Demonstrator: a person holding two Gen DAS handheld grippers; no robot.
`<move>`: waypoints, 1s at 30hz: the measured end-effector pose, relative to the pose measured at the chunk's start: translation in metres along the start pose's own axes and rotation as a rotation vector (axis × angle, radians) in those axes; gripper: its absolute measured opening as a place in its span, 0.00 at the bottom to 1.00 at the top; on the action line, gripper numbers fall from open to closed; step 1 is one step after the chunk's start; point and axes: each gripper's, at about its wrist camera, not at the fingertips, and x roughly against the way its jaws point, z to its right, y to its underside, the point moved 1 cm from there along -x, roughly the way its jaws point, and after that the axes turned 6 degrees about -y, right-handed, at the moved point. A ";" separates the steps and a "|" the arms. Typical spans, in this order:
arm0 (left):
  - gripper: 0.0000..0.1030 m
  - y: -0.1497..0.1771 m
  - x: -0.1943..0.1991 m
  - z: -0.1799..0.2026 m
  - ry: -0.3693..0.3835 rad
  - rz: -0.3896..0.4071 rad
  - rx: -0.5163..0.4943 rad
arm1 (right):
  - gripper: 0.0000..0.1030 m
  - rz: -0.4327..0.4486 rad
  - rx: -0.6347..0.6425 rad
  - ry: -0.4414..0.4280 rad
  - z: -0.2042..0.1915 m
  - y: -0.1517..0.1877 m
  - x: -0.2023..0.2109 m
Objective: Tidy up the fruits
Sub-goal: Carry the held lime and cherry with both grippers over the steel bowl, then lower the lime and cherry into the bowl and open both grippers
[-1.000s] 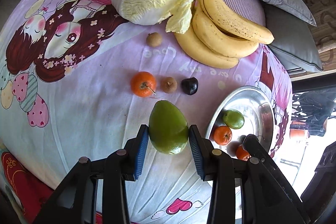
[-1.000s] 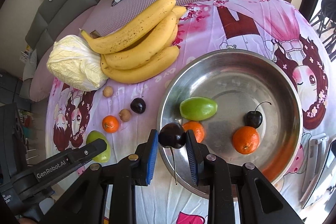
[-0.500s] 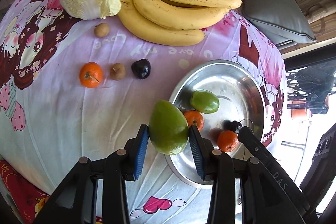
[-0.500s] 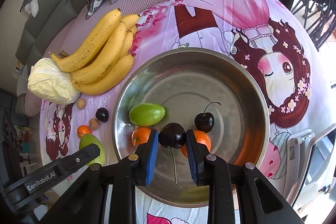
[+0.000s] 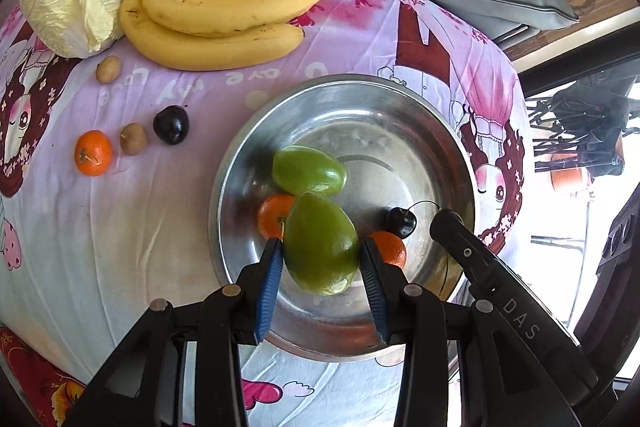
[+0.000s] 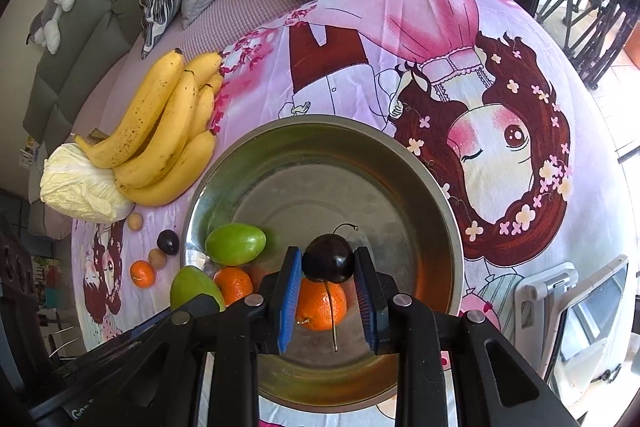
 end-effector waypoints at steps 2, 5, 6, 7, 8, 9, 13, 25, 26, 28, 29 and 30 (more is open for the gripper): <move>0.40 0.001 -0.003 0.005 -0.001 -0.005 -0.006 | 0.28 -0.001 -0.005 -0.002 0.003 -0.002 -0.001; 0.40 0.001 -0.006 0.010 -0.006 -0.011 -0.015 | 0.28 0.000 -0.007 0.001 0.007 -0.006 -0.001; 0.40 0.000 -0.008 0.010 -0.007 -0.012 -0.016 | 0.28 0.001 -0.006 0.003 0.007 -0.008 -0.001; 0.40 -0.001 -0.009 0.011 -0.009 -0.015 -0.015 | 0.28 0.003 -0.004 0.007 0.008 -0.009 -0.001; 0.40 -0.001 -0.011 0.012 -0.011 -0.016 -0.015 | 0.28 0.003 -0.002 0.010 0.008 -0.011 -0.001; 0.39 -0.002 -0.012 0.012 -0.013 -0.017 -0.017 | 0.28 0.003 0.000 0.013 0.009 -0.012 -0.001; 0.28 -0.005 -0.015 0.015 -0.010 -0.019 -0.021 | 0.28 0.002 0.005 0.016 0.010 -0.016 -0.002; 0.28 -0.008 -0.023 0.018 -0.006 -0.029 -0.032 | 0.28 -0.012 0.008 0.022 0.009 -0.019 -0.015; 0.28 -0.008 -0.023 0.017 -0.008 -0.029 -0.031 | 0.28 -0.014 0.009 0.025 0.010 -0.019 -0.017; 0.28 -0.009 -0.025 0.015 -0.011 -0.031 -0.026 | 0.28 -0.019 0.011 0.030 0.010 -0.018 -0.020; 0.28 -0.009 -0.025 0.014 -0.011 -0.032 -0.022 | 0.28 -0.021 0.010 0.032 0.010 -0.018 -0.021; 0.28 -0.010 -0.025 0.014 -0.012 -0.032 -0.021 | 0.28 -0.022 0.010 0.034 0.010 -0.018 -0.022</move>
